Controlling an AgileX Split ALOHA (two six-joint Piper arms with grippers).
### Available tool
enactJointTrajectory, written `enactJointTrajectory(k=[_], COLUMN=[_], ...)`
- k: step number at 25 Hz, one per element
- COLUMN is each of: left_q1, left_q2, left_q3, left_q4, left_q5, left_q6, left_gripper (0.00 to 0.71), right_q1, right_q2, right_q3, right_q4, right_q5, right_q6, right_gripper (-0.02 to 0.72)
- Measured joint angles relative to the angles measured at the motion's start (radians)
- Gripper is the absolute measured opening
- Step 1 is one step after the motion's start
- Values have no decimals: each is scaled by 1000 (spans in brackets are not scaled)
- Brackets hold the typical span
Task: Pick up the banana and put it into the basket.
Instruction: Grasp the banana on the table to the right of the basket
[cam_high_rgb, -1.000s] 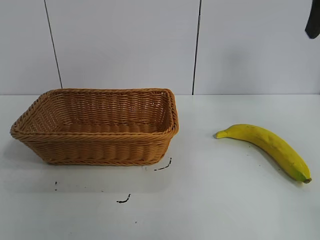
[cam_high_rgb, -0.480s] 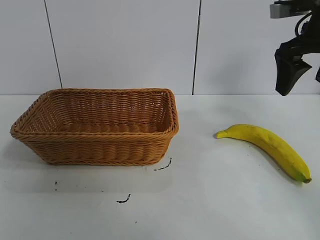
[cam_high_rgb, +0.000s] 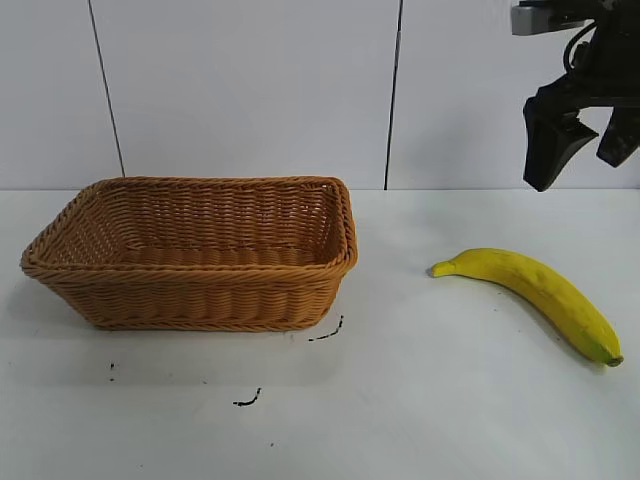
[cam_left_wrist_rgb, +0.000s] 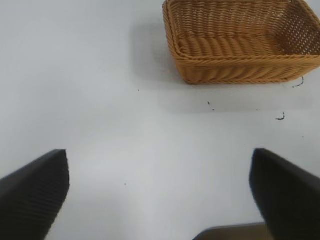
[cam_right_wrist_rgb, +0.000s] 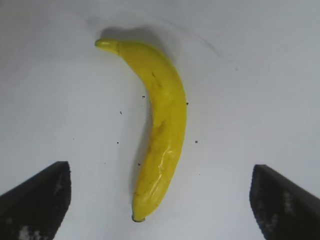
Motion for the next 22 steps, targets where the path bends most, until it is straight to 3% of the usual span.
enactJointTrajectory(k=[7,15,22], left_q1=[0,0,0], left_q2=[0,0,0], left_q3=[0,0,0], left_q4=[0,0,0], left_q5=[0,0,0], left_q6=[0,0,0], left_gripper=[695,695,695], right_q1=[0,0,0], right_q2=[153,252,302], right_q3=[0,0,0], right_q4=[-13,-16,-14], right_q5=[-17,-131,-170], right_q6=[27,75,77], right_gripper=[696,696,696])
